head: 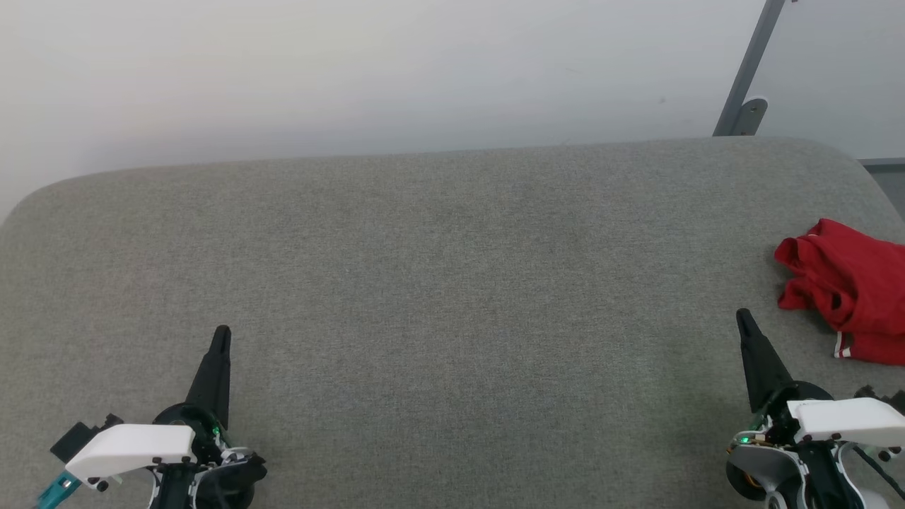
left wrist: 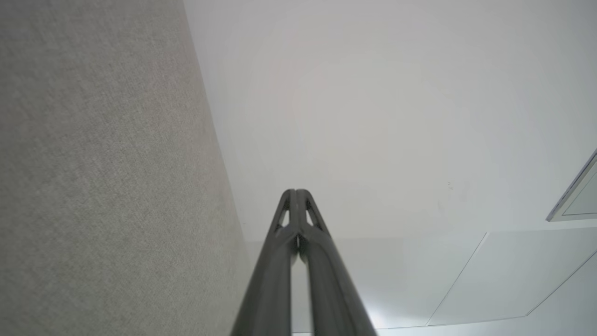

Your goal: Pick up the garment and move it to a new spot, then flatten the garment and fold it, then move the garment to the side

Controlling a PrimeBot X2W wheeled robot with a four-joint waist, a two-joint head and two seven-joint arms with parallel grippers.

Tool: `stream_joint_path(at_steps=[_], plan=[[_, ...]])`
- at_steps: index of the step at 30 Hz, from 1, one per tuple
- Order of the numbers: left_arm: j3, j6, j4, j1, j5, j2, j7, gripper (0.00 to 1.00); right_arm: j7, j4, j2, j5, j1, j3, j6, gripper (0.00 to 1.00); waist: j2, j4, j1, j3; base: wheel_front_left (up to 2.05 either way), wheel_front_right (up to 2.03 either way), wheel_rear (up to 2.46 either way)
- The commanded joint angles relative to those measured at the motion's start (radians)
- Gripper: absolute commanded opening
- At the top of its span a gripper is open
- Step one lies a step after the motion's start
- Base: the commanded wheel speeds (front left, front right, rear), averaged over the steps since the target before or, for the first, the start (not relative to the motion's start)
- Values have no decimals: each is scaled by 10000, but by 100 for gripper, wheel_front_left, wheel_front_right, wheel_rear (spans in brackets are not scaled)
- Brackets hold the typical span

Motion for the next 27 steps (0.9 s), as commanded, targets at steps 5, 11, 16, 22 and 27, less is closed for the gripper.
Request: stream_joint_path(at_steps=[5, 11, 16, 22, 27], plan=[[60, 4, 23, -193, -212, -45, 95, 0, 61, 62, 42, 265, -147, -17, -3, 0, -1, -10, 0, -5, 0, 0, 0], [71, 4, 21, -189, -198, -54, 109, 0, 60, 55, 41, 266, -131, -16, -3, 0, -1, -10, 0, -5, 0, 0, 0], [78, 4, 21, -190, -186, -59, 119, 0, 60, 52, 41, 266, -131, -15, -3, 0, -1, -10, 0, -5, 0, 0, 0], [86, 4, 21, -191, -173, -67, 123, 0, 59, 54, 41, 265, -131, -15, -3, 0, -1, -10, 0, -5, 0, 0, 0], [93, 4, 21, -192, -165, -72, 131, 0, 60, 51, 41, 266, -131, -14, -3, 0, -1, -10, 0, -5, 0, 0, 0]])
